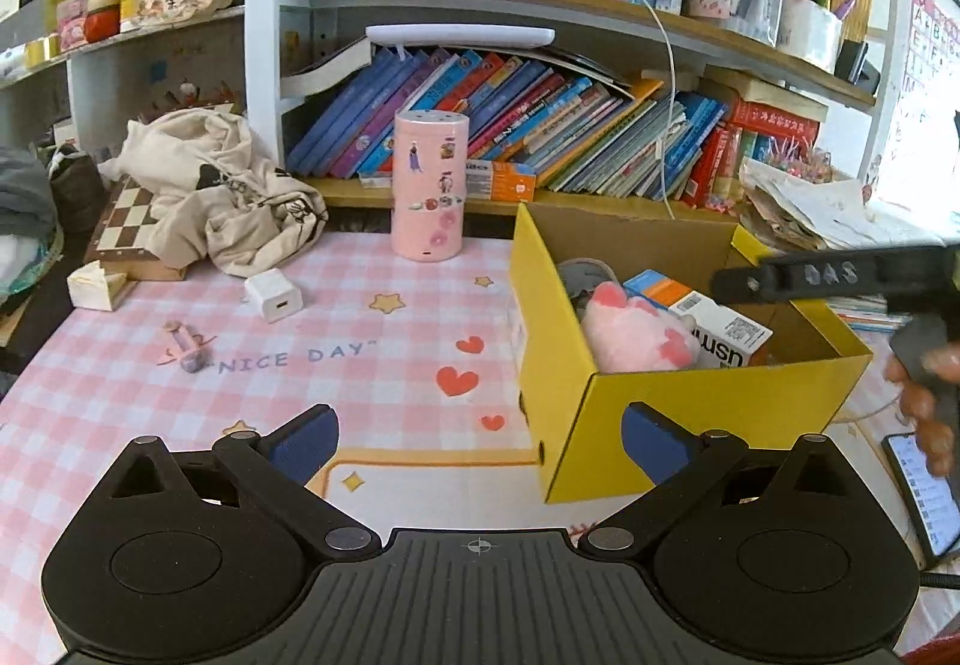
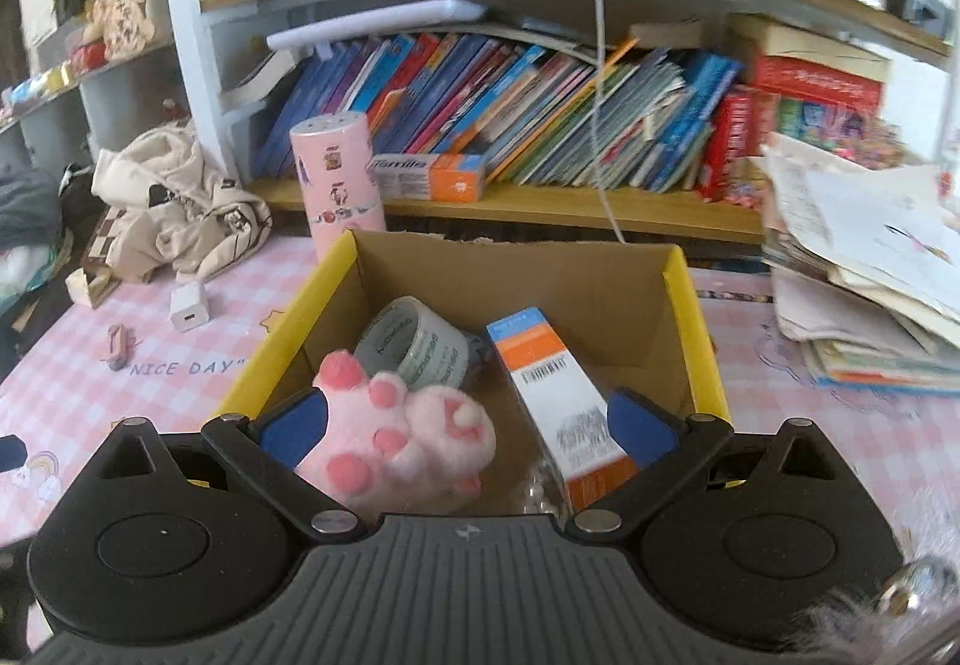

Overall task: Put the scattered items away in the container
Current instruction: 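Lift both tools out of the box and move toward the pink stick and charger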

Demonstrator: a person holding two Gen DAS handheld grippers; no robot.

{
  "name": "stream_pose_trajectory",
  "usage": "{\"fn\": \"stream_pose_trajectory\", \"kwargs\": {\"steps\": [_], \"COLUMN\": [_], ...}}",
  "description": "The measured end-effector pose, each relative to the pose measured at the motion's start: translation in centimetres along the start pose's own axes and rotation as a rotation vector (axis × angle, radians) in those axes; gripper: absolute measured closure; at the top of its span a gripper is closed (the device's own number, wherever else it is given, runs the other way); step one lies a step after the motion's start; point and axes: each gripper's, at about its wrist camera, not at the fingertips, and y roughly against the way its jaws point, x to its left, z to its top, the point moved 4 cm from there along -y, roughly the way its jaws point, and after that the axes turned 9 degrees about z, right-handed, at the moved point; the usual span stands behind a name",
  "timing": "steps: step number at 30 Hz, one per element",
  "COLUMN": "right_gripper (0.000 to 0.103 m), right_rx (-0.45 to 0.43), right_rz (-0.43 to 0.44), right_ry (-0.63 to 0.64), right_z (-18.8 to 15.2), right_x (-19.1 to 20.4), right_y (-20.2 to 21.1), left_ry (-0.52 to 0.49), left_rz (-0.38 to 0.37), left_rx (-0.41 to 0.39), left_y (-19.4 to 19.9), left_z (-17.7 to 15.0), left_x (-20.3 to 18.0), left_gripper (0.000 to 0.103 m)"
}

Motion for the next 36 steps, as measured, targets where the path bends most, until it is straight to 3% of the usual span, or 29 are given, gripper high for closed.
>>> {"fn": "stream_pose_trajectory", "kwargs": {"steps": [6, 16, 36], "right_gripper": [0.002, 0.002, 0.002], "right_rx": [-0.02, 0.037, 0.124], "right_rz": [-0.075, -0.164, -0.137], "right_ry": [-0.021, -0.076, -0.068], "right_z": [-3.8, -8.5, -11.8], "right_x": [1.9, 5.5, 12.6], "right_y": [1.9, 3.5, 3.4], "left_ry": [-0.061, -0.109, -0.102], "left_rz": [0.015, 0.019, 0.034], "left_rx": [-0.02, 0.038, 0.069], "left_y": [0.6, 1.4, 3.7], "left_z": [-1.3, -3.5, -6.0], "left_x": [1.5, 4.1, 9.7], "left_gripper": [0.001, 0.001, 0.001]}}
